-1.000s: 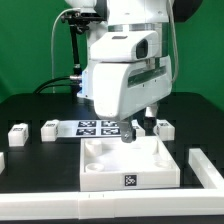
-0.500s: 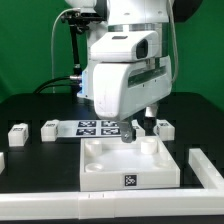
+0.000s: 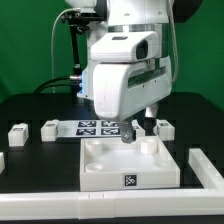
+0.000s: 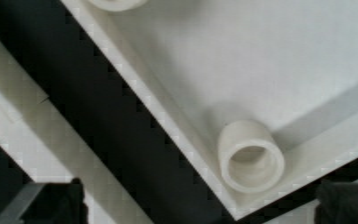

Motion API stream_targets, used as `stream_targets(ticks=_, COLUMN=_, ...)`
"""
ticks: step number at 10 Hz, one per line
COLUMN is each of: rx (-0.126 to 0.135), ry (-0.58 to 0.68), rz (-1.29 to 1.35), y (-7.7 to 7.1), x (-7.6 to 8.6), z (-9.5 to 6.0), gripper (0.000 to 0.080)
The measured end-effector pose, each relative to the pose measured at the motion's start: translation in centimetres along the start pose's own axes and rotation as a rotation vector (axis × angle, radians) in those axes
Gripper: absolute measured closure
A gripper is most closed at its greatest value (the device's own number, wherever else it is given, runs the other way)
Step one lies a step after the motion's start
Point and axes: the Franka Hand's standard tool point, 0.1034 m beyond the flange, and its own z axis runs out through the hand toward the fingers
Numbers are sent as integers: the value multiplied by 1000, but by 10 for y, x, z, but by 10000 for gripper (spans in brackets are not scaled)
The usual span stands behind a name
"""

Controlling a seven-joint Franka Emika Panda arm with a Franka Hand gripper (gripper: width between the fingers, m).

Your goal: Assemble one leg

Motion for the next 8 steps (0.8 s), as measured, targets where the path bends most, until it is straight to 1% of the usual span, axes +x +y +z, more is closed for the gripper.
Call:
stream_targets(ticks=1, rx=0, ry=-1, rz=-3, y=0, x=0, z=0, gripper=150)
stream_targets(ticks=2, rx=-10, ry=6, rz=-21, y=-4, x=-3, z=1, gripper=150)
stream_targets(ticks=3, rx=-19, ry=13, rz=-51, y=-19, x=-14, z=6, gripper=150)
stream_targets(ticks=4, rx=-4, ry=-2, rz=-131, y=-38, x=-30, z=12, gripper=150)
stream_targets(ticks=5, rx=10, ry=-27, rz=-275, y=-51, x=-43, z=16, gripper=150)
stream_targets(ticks=6, rx=24, ry=-49, rz=-341, y=-54, x=-49, z=18, gripper=150)
stream_targets(ticks=7, rx=31, ry=-65, rz=-358, y=-57, x=-56, z=21, gripper=150)
stream_targets(ticks=8, rx=29, ry=-62, rz=-349, y=-56, x=-55, z=21, gripper=150)
